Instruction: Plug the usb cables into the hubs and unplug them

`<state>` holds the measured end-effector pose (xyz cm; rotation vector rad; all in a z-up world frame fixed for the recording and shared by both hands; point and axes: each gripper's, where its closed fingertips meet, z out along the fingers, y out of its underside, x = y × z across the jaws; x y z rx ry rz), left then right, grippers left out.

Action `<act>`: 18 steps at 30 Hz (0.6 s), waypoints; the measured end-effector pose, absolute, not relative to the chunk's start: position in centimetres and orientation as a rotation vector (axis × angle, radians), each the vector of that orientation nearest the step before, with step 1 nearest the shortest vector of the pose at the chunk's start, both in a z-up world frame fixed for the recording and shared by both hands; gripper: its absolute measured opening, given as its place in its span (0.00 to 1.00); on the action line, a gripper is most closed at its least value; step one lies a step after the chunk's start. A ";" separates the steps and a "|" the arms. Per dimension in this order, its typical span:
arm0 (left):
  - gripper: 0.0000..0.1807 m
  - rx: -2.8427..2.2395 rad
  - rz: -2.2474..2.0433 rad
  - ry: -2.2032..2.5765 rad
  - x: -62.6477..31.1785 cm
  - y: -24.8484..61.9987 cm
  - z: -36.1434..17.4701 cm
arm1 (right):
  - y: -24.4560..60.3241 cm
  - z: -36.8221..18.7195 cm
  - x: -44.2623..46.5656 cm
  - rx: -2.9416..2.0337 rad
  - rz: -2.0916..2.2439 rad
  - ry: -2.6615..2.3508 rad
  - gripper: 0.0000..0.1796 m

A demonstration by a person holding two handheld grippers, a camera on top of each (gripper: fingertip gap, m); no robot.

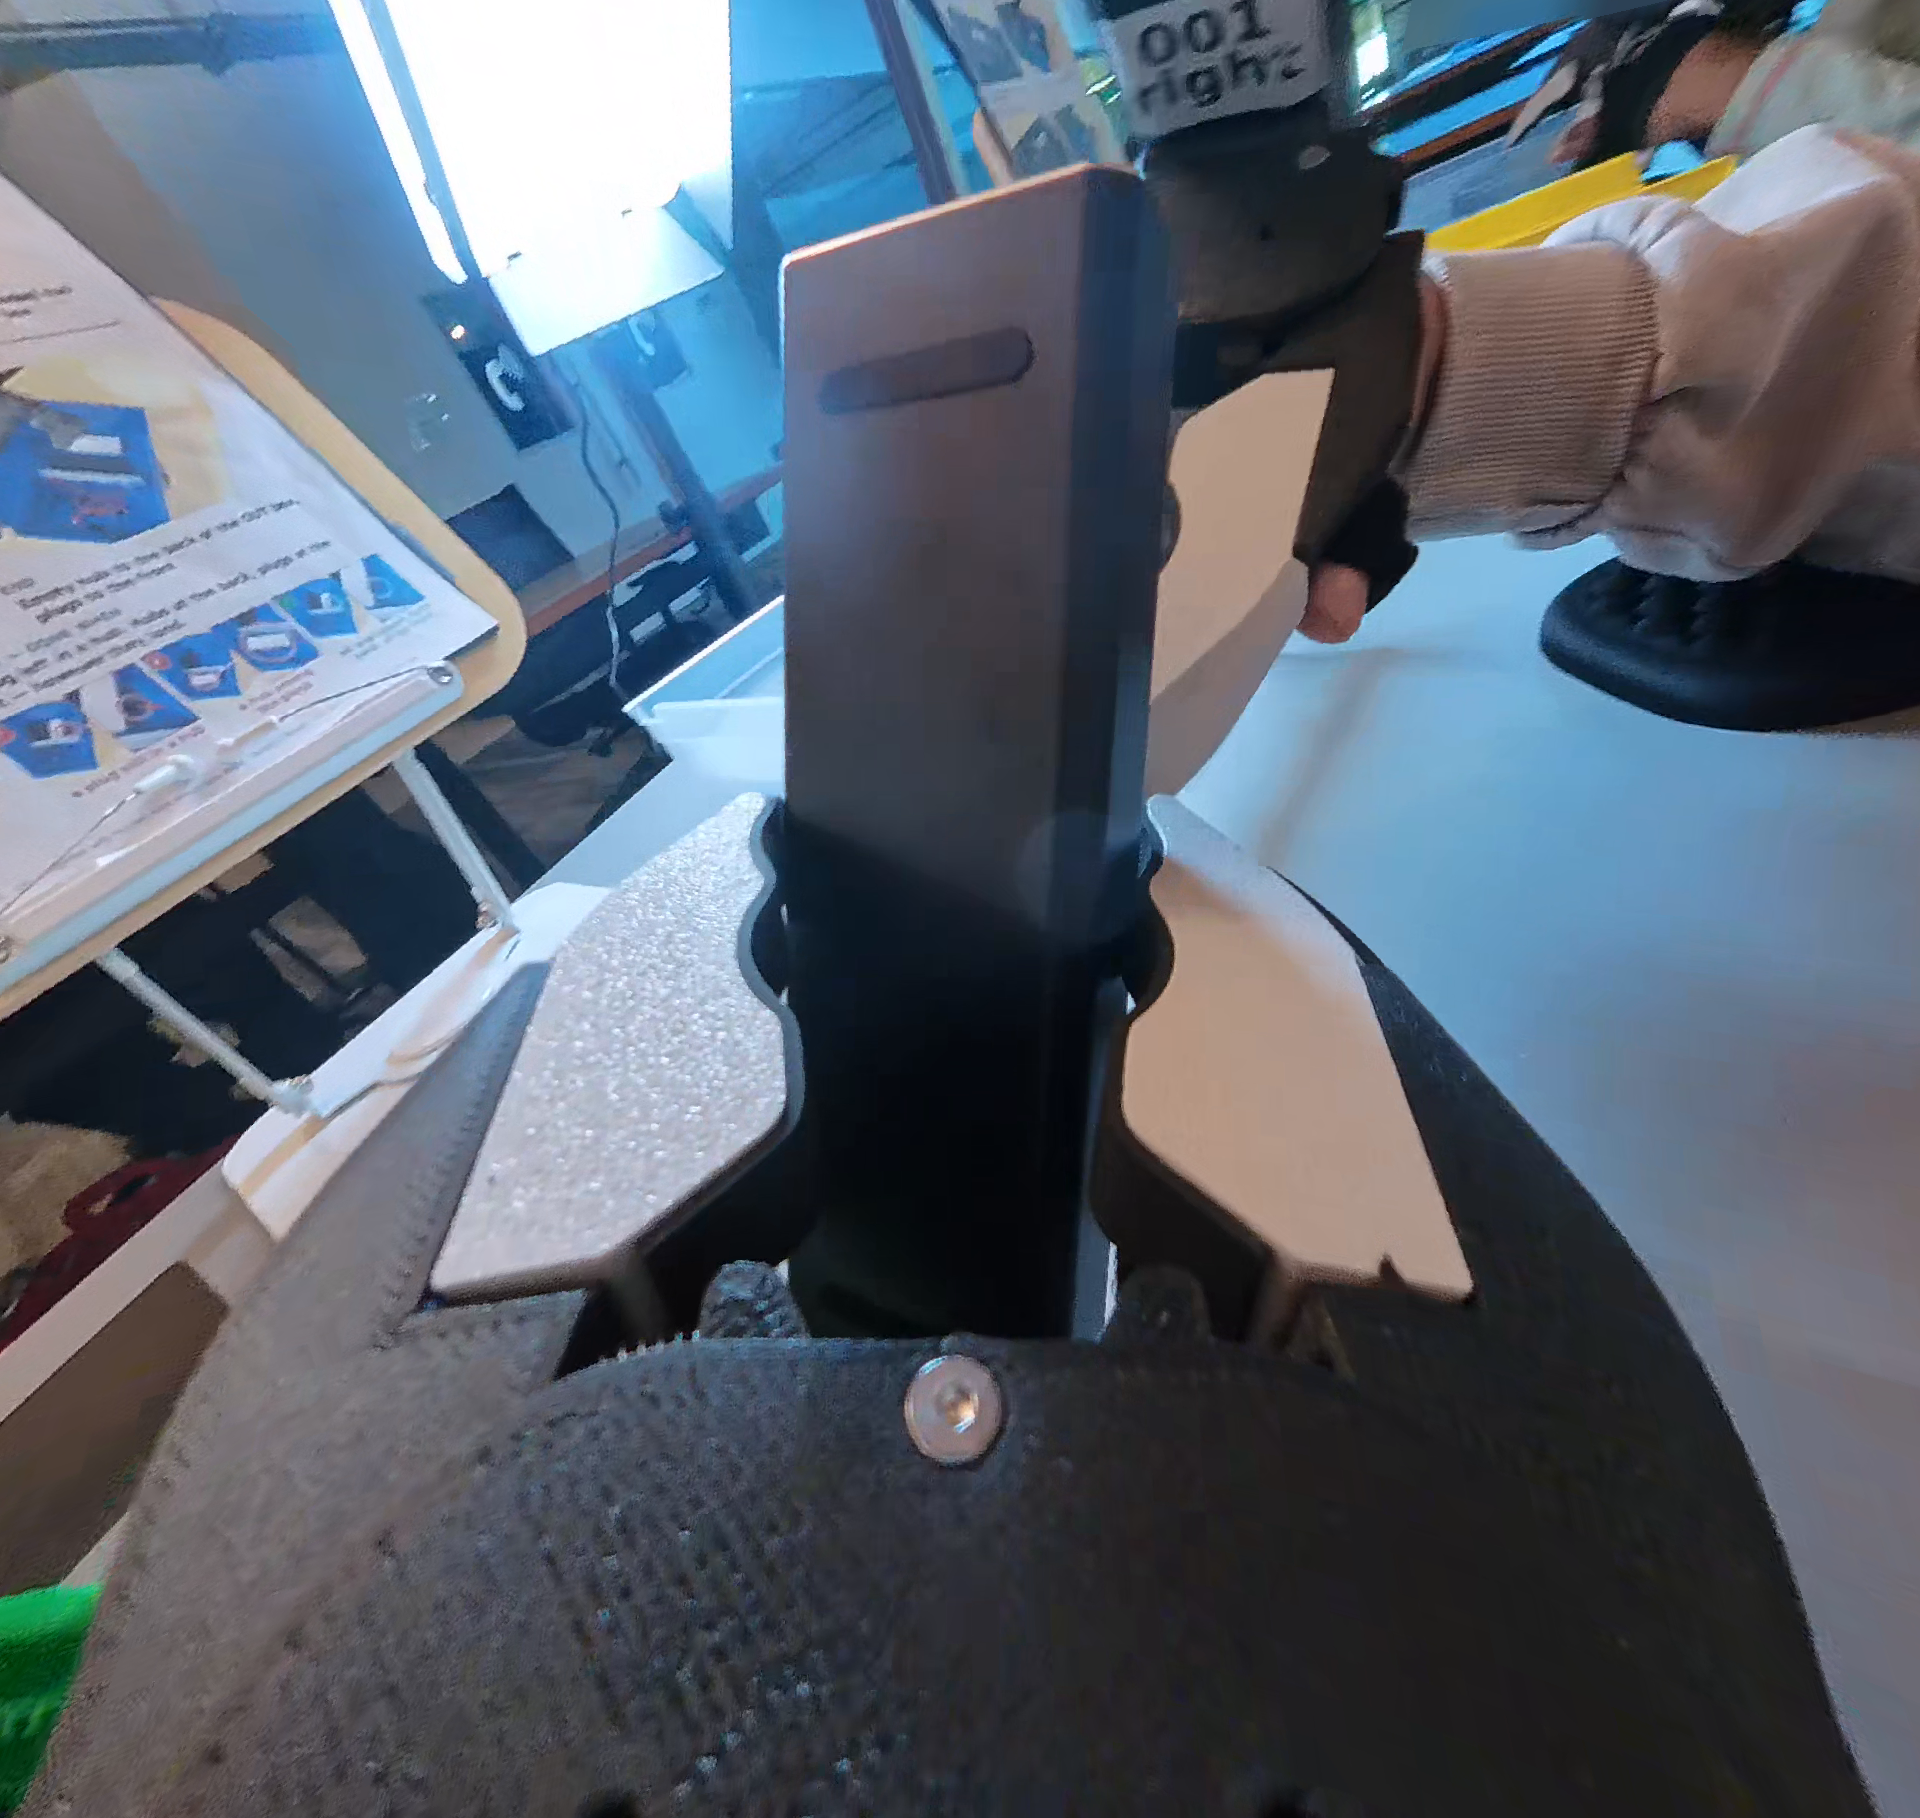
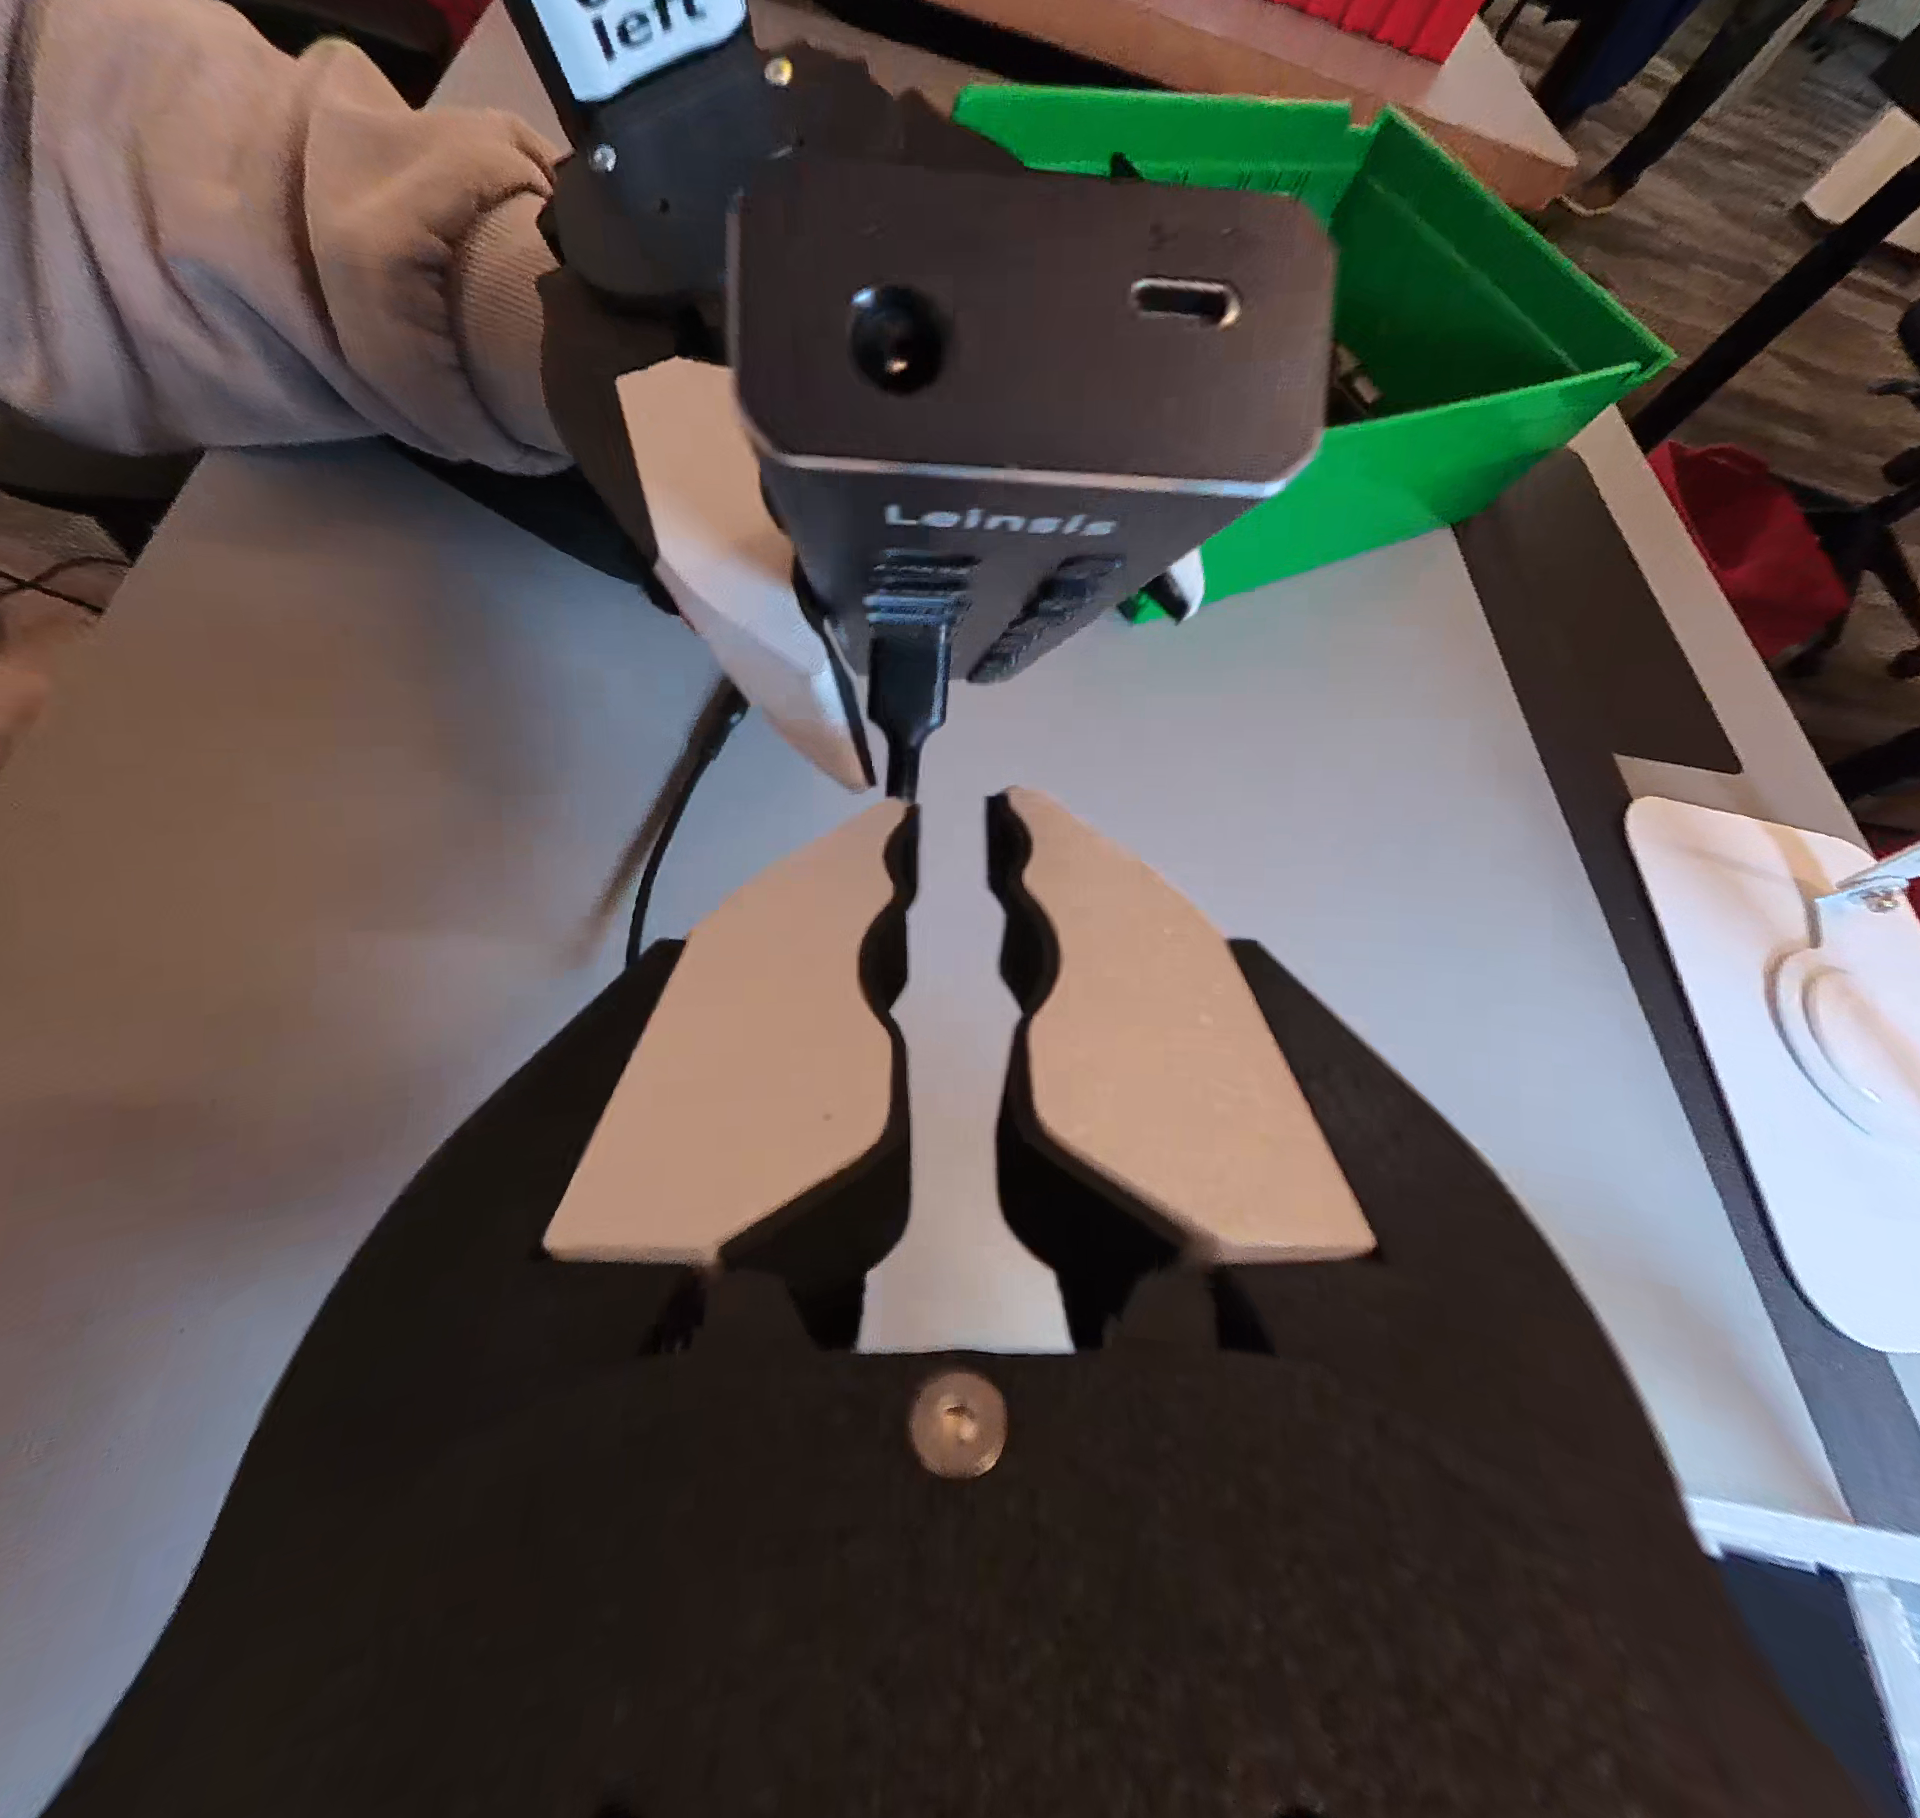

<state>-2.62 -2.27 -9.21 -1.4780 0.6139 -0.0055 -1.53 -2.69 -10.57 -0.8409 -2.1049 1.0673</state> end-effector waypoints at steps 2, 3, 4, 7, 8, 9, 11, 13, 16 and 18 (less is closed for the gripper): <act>0.35 -1.451 -0.028 0.652 -1.8 -2.6 -9.1 | -3.3 -10.7 -1.3 -0.846 1.103 -2.135 0.12; 0.35 -1.440 -0.038 0.661 -1.6 -2.8 -9.0 | -3.6 -10.7 -1.0 -0.852 1.139 -2.156 0.11; 0.35 -1.428 -0.052 0.663 -1.3 -2.9 -8.8 | -3.8 -10.7 -0.6 -0.855 1.185 -2.173 0.11; 0.35 -1.397 -0.078 0.658 -1.0 -3.2 -8.3 | -4.5 -11.5 0.7 -0.860 1.271 -2.283 0.12; 0.35 -1.387 -0.091 0.651 -1.1 -3.3 -8.1 | -4.6 -12.0 1.0 -0.866 1.262 -2.314 0.13; 0.35 -1.380 -0.099 0.640 -1.1 -3.3 -7.9 | -4.7 -12.2 0.8 -0.859 1.243 -2.307 0.12; 0.35 -1.376 -0.097 0.627 -1.5 -3.3 -7.7 | -4.9 -12.2 0.2 -0.814 1.186 -2.283 0.03; 0.35 -1.380 -0.120 0.630 -1.6 -3.4 -7.7 | -4.6 -11.8 -0.1 -0.774 1.115 -2.262 0.02; 0.34 -1.386 -0.202 0.667 -1.2 -4.0 -7.8 | -4.2 -10.2 0.5 -0.728 1.123 -2.229 0.01; 0.35 -1.412 -0.226 0.749 -0.4 -4.4 -8.8 | -3.7 -9.4 0.9 -0.705 1.091 -2.209 0.02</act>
